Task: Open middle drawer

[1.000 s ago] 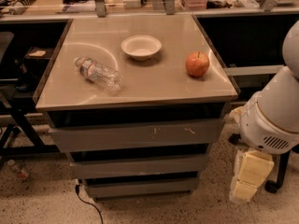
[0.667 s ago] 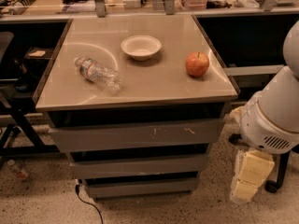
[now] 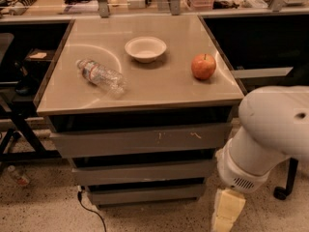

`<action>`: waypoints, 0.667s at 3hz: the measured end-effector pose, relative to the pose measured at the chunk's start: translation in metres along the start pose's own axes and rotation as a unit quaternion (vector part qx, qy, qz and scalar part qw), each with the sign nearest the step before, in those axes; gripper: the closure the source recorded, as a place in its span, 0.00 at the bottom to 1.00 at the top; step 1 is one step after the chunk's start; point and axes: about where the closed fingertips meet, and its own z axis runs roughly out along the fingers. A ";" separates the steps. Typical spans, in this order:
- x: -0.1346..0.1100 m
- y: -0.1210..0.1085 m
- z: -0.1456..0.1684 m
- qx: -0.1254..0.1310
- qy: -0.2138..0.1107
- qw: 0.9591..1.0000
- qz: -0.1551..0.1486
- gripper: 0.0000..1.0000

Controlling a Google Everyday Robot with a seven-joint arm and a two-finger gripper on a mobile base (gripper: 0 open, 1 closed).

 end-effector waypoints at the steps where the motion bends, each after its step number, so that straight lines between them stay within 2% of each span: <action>1: -0.007 0.001 0.059 -0.029 0.004 1.000 0.009 0.00; 2: -0.007 0.001 0.060 -0.029 0.003 1.000 0.009 0.00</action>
Offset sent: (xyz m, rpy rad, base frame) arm -0.0003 0.0145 -0.0447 0.0045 0.0464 -0.0019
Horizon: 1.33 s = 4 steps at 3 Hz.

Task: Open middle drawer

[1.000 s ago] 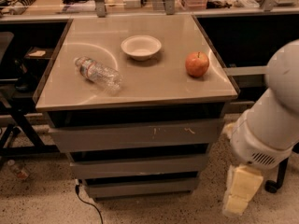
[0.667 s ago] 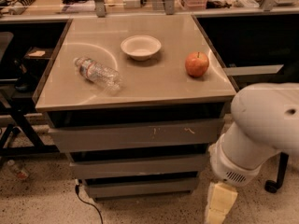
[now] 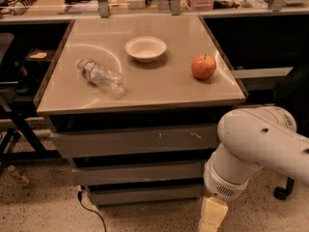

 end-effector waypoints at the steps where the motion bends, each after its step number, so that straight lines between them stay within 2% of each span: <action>1: -0.007 -0.010 0.037 -0.015 -0.015 1.000 0.017 0.00; 3: -0.033 -0.048 0.137 -0.044 -0.069 0.994 0.069 0.00; 4: -0.033 -0.047 0.139 -0.044 -0.069 0.994 0.069 0.00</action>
Offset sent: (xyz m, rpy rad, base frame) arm 0.0530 0.0518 -0.1628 0.1783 0.0859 -0.1784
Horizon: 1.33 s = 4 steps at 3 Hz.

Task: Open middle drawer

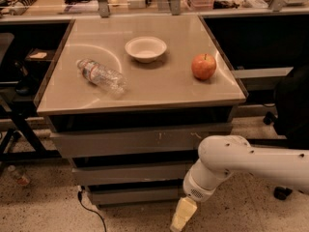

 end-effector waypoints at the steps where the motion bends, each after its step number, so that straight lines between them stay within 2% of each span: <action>1: -0.017 -0.016 0.020 0.012 -0.026 1.000 -0.011 0.00; 2: -0.044 -0.045 0.041 0.032 -0.059 0.997 -0.022 0.00; 3: -0.061 -0.064 0.055 0.048 -0.073 0.996 -0.031 0.00; 4: -0.061 -0.077 0.059 0.062 -0.075 0.995 -0.033 0.00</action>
Offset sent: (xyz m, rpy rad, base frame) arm 0.0982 0.0562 -0.0581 0.1351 -0.2018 -0.0190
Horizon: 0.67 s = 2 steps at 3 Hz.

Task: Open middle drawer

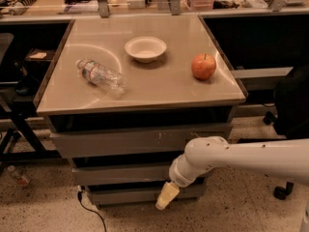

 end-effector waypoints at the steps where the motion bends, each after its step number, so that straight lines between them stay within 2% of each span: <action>1: 0.003 -0.012 0.005 0.010 -0.002 1.000 -0.001 0.00; 2: -0.001 -0.024 0.012 0.016 -0.003 1.000 -0.007 0.00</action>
Offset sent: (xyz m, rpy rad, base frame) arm 0.0423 -0.0038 -0.0188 -0.0144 -0.0594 0.0013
